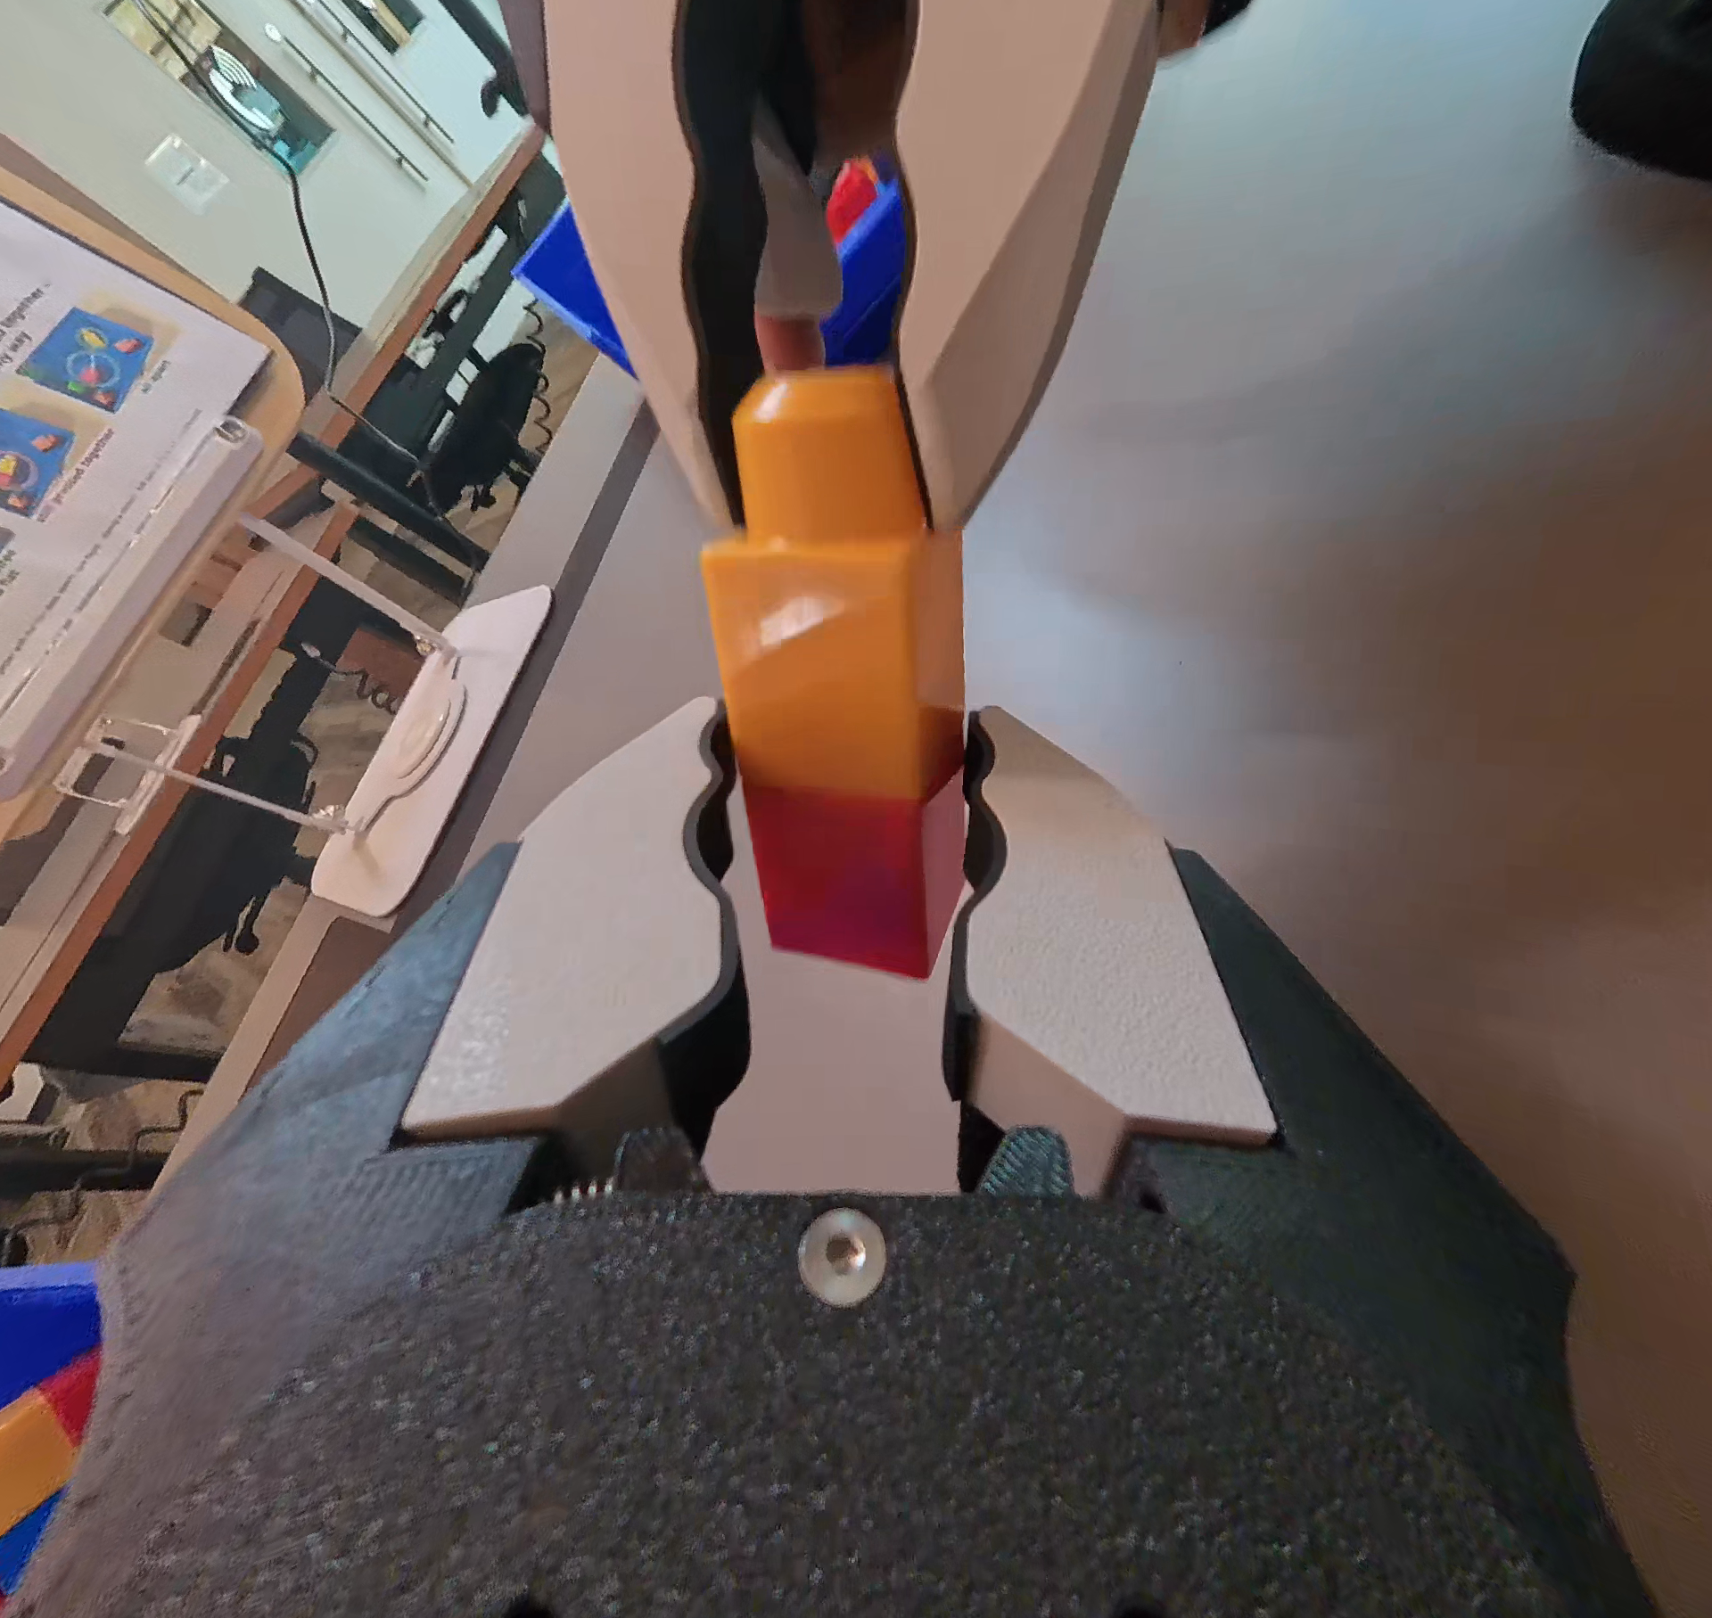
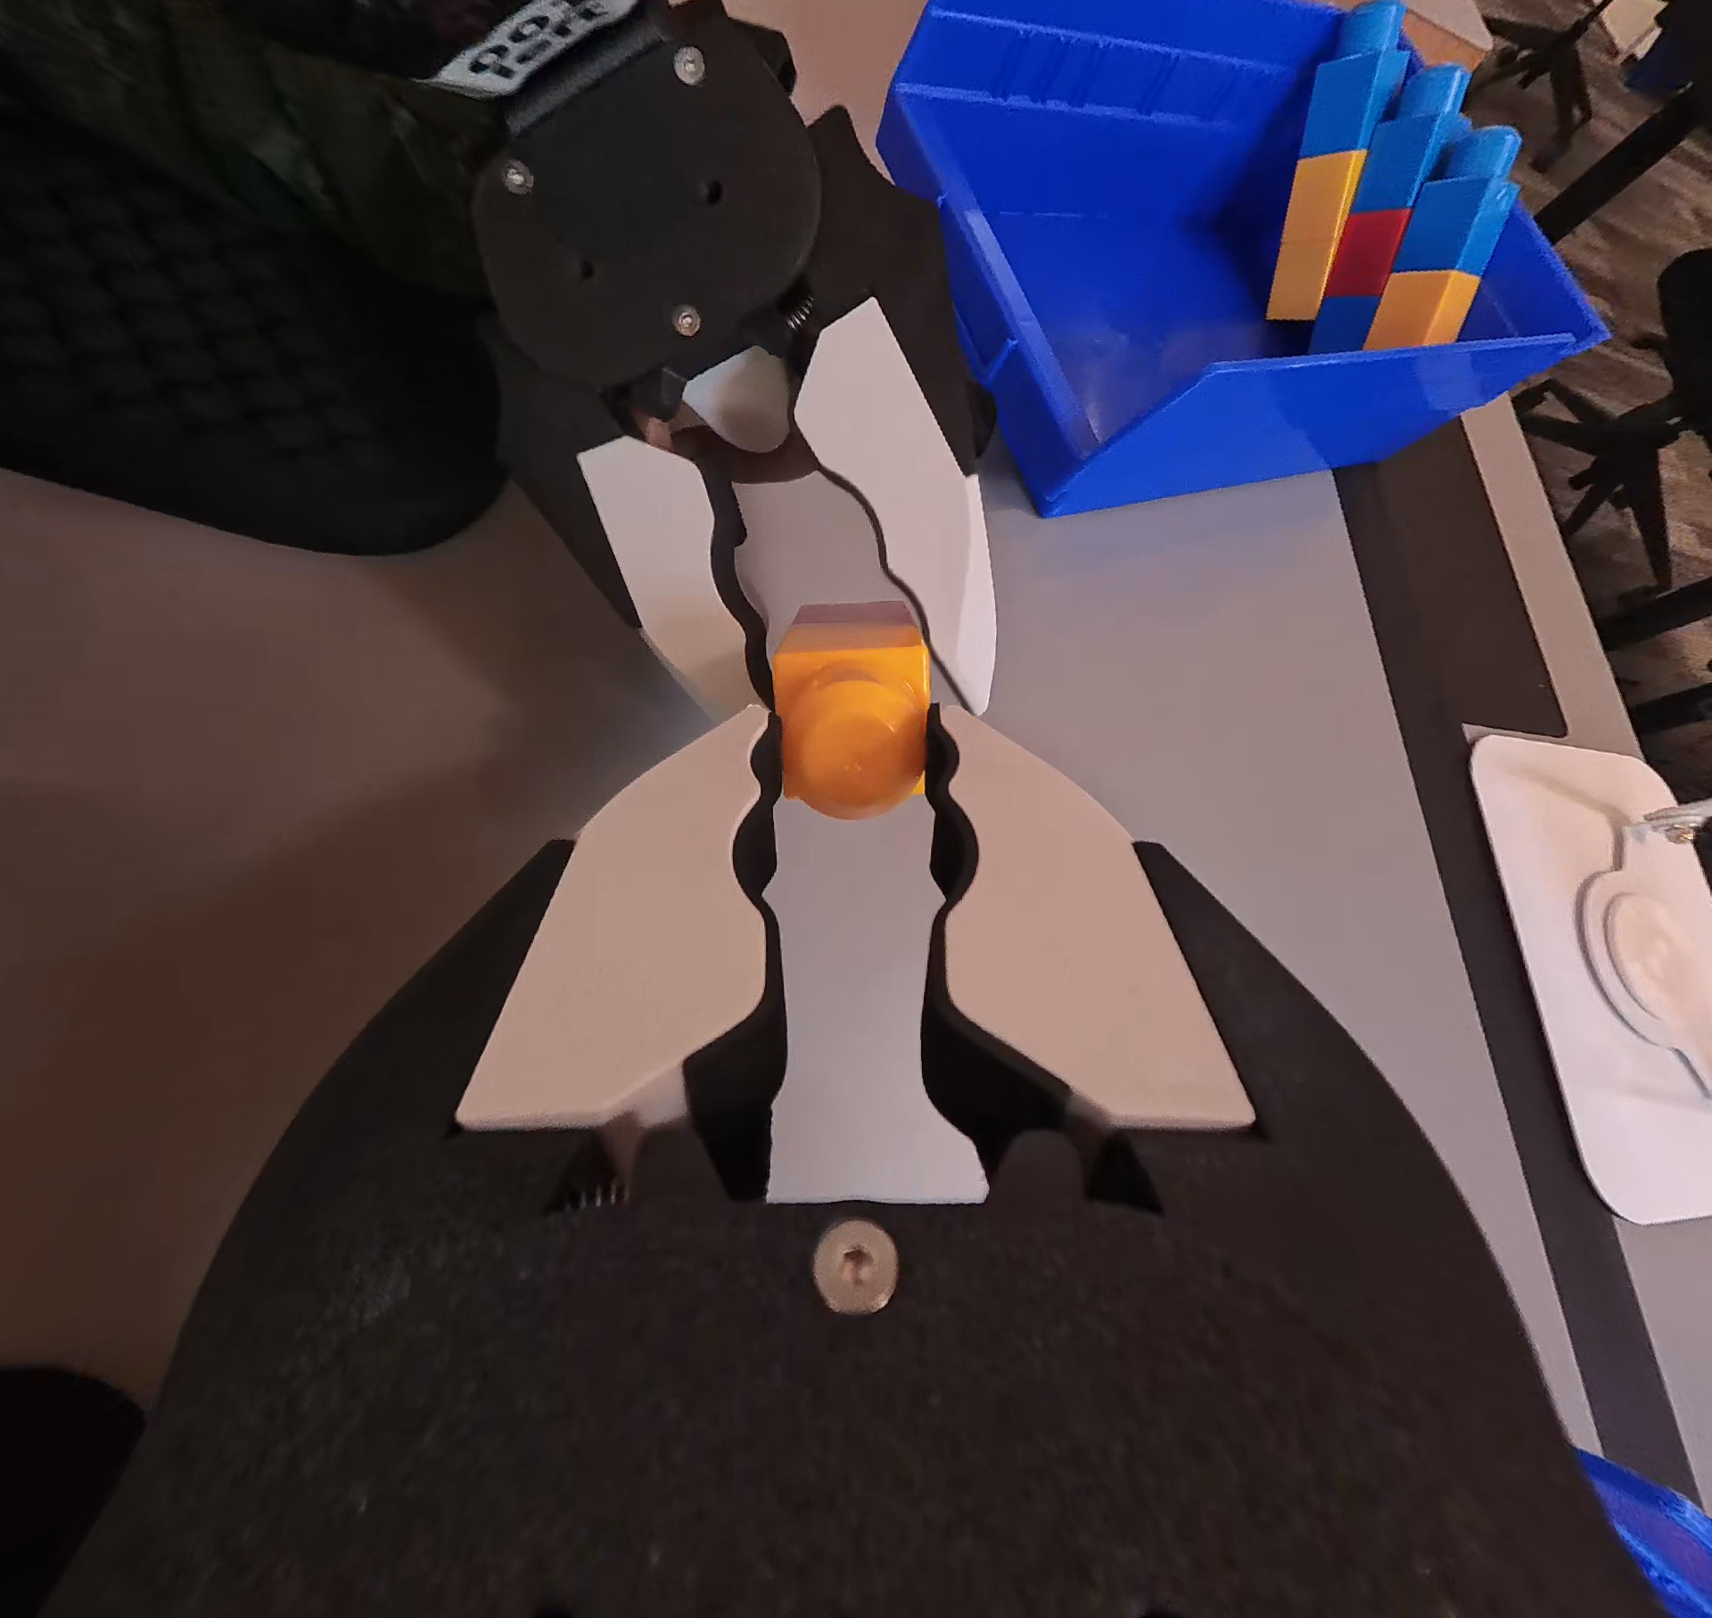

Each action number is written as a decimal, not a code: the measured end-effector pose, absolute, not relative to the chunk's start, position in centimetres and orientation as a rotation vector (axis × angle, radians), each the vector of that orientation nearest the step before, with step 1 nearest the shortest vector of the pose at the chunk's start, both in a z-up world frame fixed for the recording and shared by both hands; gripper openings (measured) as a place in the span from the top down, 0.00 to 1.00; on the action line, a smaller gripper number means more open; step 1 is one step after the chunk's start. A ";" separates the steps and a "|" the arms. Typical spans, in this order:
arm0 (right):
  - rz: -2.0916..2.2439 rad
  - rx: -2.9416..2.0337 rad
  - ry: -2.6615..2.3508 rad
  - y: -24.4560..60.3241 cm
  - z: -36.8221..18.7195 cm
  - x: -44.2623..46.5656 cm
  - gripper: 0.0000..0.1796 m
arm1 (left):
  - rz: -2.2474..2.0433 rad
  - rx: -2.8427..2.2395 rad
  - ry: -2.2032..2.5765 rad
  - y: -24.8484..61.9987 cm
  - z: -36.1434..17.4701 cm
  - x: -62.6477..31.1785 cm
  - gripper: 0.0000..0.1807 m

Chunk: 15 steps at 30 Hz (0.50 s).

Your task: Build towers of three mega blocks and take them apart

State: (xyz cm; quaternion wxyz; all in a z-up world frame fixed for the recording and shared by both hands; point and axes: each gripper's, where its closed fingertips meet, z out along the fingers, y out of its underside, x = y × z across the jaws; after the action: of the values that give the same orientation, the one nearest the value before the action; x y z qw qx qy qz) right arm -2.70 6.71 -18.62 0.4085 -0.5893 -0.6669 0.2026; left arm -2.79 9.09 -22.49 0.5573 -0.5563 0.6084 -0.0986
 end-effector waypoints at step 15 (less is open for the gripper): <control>0.087 -1.626 -1.303 18.0 -7.6 13.5 0.83 | -0.335 -1.525 1.334 12.3 -24.5 -5.5 0.79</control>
State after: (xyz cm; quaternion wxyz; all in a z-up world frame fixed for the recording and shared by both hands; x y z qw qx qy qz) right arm 13.47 18.04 -7.58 0.5036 -0.6735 -0.5398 0.0360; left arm -5.53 12.33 -24.50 0.5176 -0.6353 0.5559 -0.1397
